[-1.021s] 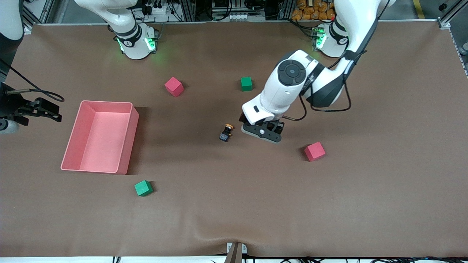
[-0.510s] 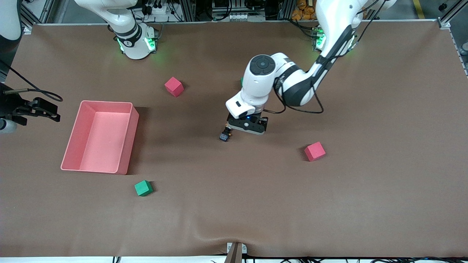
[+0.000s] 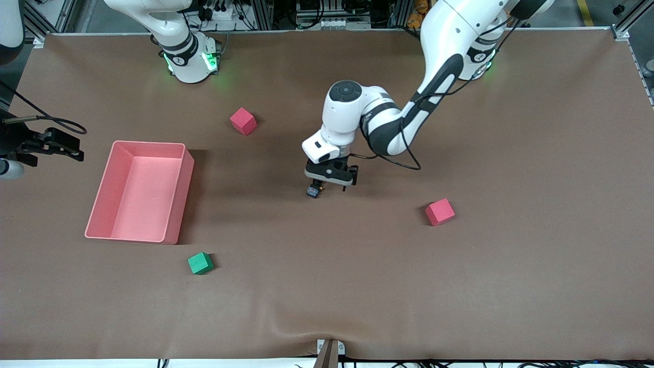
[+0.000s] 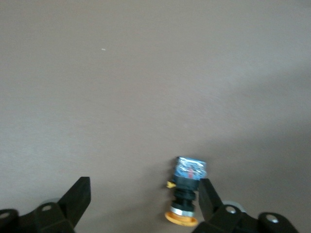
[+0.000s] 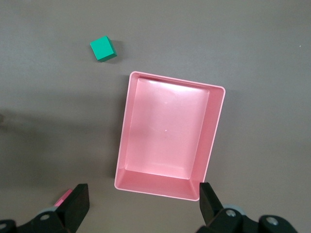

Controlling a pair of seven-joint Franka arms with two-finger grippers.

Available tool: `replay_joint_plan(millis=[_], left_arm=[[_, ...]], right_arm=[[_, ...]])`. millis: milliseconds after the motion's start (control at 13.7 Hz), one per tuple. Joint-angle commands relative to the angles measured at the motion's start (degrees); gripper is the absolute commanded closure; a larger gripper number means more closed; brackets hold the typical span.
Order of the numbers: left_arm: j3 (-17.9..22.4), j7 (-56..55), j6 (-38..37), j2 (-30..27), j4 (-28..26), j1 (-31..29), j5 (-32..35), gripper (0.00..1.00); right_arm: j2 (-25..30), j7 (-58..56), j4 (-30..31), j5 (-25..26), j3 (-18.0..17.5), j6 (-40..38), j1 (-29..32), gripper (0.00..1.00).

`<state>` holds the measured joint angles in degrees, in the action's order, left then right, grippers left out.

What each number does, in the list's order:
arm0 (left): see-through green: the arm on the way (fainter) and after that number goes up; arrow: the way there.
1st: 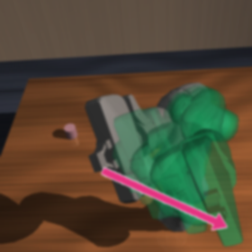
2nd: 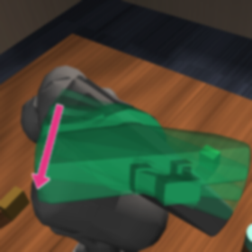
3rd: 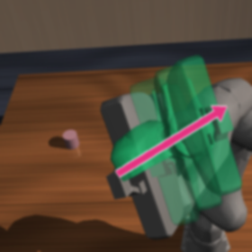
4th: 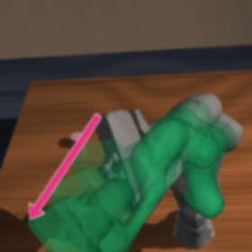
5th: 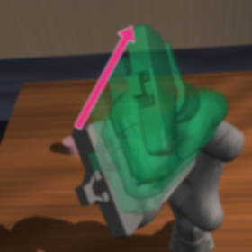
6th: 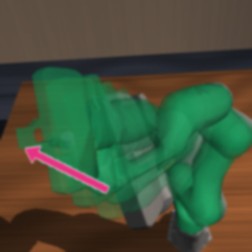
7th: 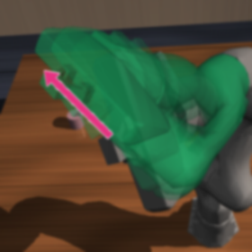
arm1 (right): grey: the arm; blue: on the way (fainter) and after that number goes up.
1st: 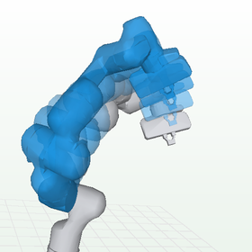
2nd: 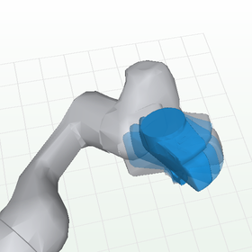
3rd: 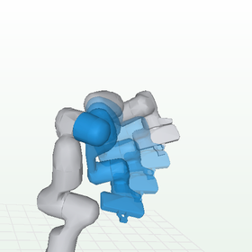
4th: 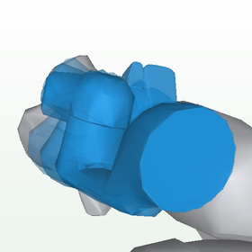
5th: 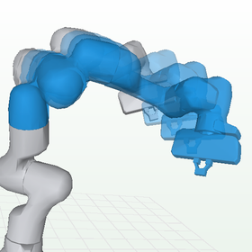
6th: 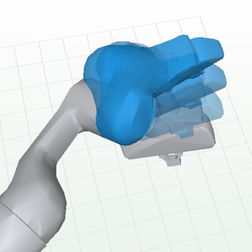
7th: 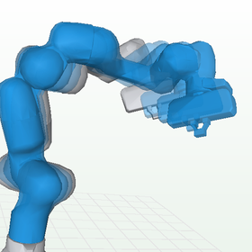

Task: Place and upright button with both arms
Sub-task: 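Lower the left gripper and grasp the button's black body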

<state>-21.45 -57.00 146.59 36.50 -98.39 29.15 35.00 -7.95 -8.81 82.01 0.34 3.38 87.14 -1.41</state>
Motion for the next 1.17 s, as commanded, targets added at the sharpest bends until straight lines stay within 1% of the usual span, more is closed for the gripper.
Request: replay_joint_plan(millis=[0,146,365,438,729,875,1021,1094], left_arm=[[0.4,-3.7,1.2,0.7,0.1,1.2,5.9,0.06],[0.4,-9.7,1.9,1.9,0.1,2.4,12.7,0.08],[0.4,-20.4,3.8,3.7,0.2,2.5,23.3,0.08],[0.4,-22.9,3.9,4.2,0.3,2.8,25.7,0.10],[0.3,-31.8,5.5,6.5,0.8,3.1,34.2,0.10],[0.3,-33.4,5.6,7.4,1.1,3.2,36.5,0.13],[0.3,-33.4,5.7,7.8,1.2,3.9,36.9,0.15],[0.3,-33.6,5.8,8.1,1.4,4.1,36.8,0.18]], right_arm=[[0.3,-0.4,-0.4,-0.5,-1.0,-0.7,0.4,0.00],[0.3,-0.5,-0.3,-3.9,-1.0,-0.7,0.4,0.00],[0.4,-0.6,-0.3,-3.4,-1.0,-0.5,0.4,0.00],[0.4,-0.8,-0.3,-3.2,-1.0,-0.2,0.4,0.00],[0.4,-1.1,-0.4,-3.2,-0.9,0.0,0.5,0.00],[0.3,-1.1,-0.4,-3.2,-0.9,0.0,0.5,0.00],[0.4,-1.0,-0.5,-3.2,-0.9,0.0,0.6,0.00],[0.3,-1.0,-0.6,-3.3,-0.9,-0.1,0.7,0.00]])
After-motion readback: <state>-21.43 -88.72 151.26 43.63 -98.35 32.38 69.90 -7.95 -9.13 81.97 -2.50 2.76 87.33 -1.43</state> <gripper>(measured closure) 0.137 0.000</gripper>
